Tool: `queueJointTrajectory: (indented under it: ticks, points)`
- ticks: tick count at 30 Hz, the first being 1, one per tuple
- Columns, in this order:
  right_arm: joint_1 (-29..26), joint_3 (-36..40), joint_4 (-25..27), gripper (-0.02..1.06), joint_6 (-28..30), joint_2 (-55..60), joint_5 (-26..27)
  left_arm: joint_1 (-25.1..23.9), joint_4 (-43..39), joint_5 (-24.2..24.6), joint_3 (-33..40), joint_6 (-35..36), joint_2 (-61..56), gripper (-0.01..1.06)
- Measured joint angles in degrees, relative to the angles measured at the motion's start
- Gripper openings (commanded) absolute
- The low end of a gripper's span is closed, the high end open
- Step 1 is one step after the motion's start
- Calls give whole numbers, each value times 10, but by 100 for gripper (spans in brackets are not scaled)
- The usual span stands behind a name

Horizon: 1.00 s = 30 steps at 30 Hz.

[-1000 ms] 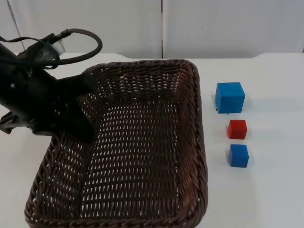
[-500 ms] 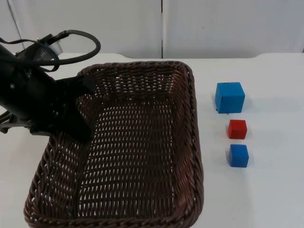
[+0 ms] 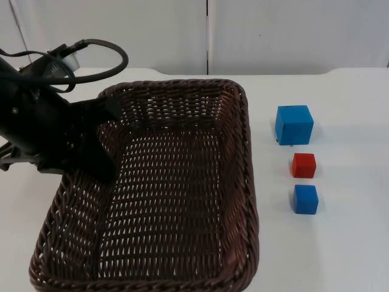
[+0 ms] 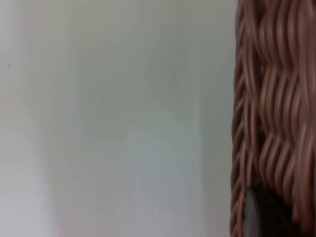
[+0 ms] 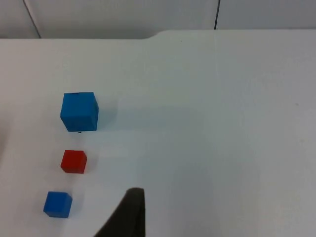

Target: Pick up the basket with the left hand and place the largest block into the basket with the right hand.

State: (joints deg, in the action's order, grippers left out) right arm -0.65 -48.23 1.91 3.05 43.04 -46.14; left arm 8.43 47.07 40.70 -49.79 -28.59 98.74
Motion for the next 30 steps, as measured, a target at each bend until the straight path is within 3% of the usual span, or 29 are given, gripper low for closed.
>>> queueJointTrajectory:
  ticks: [10,21,30]
  points:
    - [0,-124,0,105,0,207,5,0,-2,0,0,0,0,0]
    - [0,-192,0,105,-6,318,4,0,-6,0,0,0,0,0]
    - [13,-271,20,105,-9,413,-31,0,-6,0,0,0,0,0]
